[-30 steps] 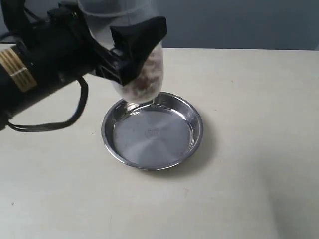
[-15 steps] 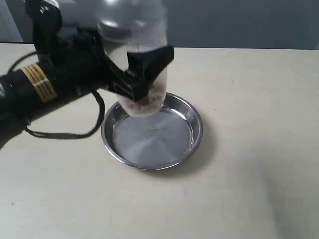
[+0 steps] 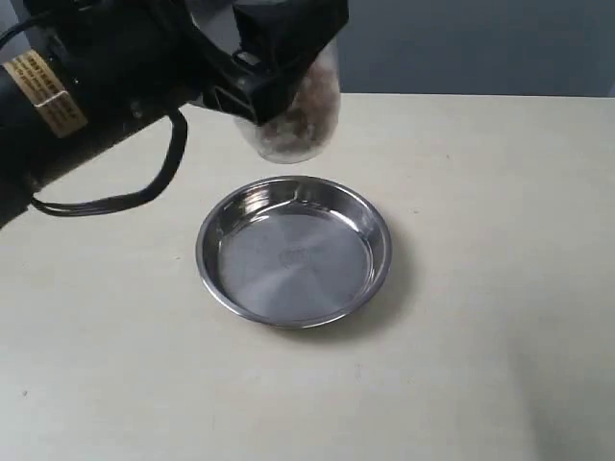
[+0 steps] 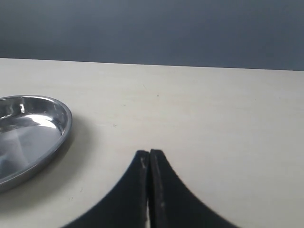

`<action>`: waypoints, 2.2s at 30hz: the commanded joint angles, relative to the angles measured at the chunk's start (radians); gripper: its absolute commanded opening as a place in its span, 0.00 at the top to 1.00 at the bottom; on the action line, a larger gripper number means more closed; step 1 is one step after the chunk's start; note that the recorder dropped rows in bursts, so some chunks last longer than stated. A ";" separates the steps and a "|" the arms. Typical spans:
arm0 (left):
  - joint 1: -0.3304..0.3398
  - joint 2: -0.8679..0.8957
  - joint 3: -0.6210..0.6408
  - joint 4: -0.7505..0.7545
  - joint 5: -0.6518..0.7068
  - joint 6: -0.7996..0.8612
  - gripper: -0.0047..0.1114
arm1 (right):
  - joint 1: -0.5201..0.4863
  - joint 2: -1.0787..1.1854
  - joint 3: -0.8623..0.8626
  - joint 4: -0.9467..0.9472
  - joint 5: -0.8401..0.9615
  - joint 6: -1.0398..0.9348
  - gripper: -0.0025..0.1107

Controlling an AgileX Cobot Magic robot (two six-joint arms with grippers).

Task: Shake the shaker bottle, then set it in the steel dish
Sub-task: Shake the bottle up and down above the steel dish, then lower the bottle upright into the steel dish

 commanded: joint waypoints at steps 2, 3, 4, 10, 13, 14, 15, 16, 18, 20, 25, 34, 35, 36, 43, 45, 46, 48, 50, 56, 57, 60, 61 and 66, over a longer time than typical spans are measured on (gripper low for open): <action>-0.004 0.056 0.048 0.072 -0.122 -0.068 0.96 | 0.004 -0.004 0.001 -0.001 -0.013 0.000 0.98; -0.004 0.009 0.025 0.079 -0.152 -0.056 0.96 | 0.004 -0.004 0.001 -0.001 -0.013 0.000 0.98; -0.004 -0.032 -0.001 0.054 -0.112 -0.019 0.96 | 0.004 -0.004 0.001 -0.001 -0.013 0.000 0.98; -0.004 0.120 0.074 -0.067 0.012 0.013 0.96 | 0.004 -0.004 0.001 -0.001 -0.013 0.000 0.98; -0.004 0.026 0.047 0.004 -0.170 -0.001 0.96 | 0.004 -0.004 0.001 -0.001 -0.013 0.000 0.98; -0.004 -0.023 0.023 0.004 -0.163 0.016 0.96 | 0.004 -0.004 0.001 -0.001 -0.013 0.000 0.98; -0.004 -0.058 -0.004 -0.002 -0.102 0.042 0.96 | 0.004 -0.004 0.001 -0.001 -0.013 0.000 0.98; -0.004 -0.068 -0.014 -0.021 -0.023 0.048 0.96 | 0.004 -0.004 0.001 -0.001 -0.013 0.000 0.98; -0.004 -0.027 0.017 -0.053 0.070 0.059 0.96 | 0.004 -0.004 0.001 -0.001 -0.013 0.000 0.98; -0.004 0.042 0.062 -0.076 0.071 0.052 0.96 | 0.004 -0.004 0.001 -0.001 -0.013 0.000 0.98; -0.004 0.064 0.119 -0.038 -0.104 -0.024 0.96 | 0.004 -0.004 0.001 -0.001 -0.013 0.000 0.98; -0.004 0.059 0.115 -0.043 -0.136 -0.024 0.96 | 0.004 -0.004 0.001 -0.001 -0.013 0.000 0.98; -0.004 0.059 0.115 -0.043 -0.136 -0.024 0.96 | 0.004 -0.004 0.001 -0.001 -0.013 0.000 0.98; -0.004 0.059 0.115 -0.043 -0.134 -0.024 0.96 | 0.004 -0.004 0.001 -0.001 -0.013 0.000 0.98; -0.004 0.146 0.115 -0.043 -0.157 0.040 0.96 | 0.004 -0.004 0.001 -0.001 -0.013 0.000 0.98; -0.004 0.185 0.115 -0.057 -0.214 0.058 0.96 | 0.004 -0.004 0.001 -0.001 -0.013 0.000 0.98; -0.004 0.203 0.115 -0.069 -0.244 0.070 0.96 | 0.004 -0.004 0.001 -0.001 -0.013 0.000 0.98; -0.004 0.246 0.115 -0.121 -0.337 0.081 0.96 | 0.004 -0.004 0.001 -0.001 -0.013 0.000 0.98; -0.004 0.300 0.115 -0.172 -0.406 0.120 0.96 | 0.004 -0.004 0.001 -0.001 -0.013 0.000 0.98; -0.004 0.460 0.115 -0.234 -0.541 0.126 0.96 | 0.004 -0.004 0.001 -0.001 -0.013 0.000 0.98; -0.004 0.482 0.115 -0.234 -0.541 0.144 0.96 | 0.004 -0.004 0.001 -0.001 -0.013 0.000 0.98; -0.004 0.533 0.115 -0.258 -0.541 0.196 0.96 | 0.004 -0.004 0.001 -0.001 -0.013 0.000 0.98; -0.004 0.544 0.115 -0.262 -0.541 0.196 0.96 | 0.004 -0.004 0.001 -0.001 -0.013 0.000 0.98; -0.004 0.579 0.109 -0.266 -0.541 0.198 0.96 | 0.004 -0.004 0.001 -0.001 -0.013 0.000 0.98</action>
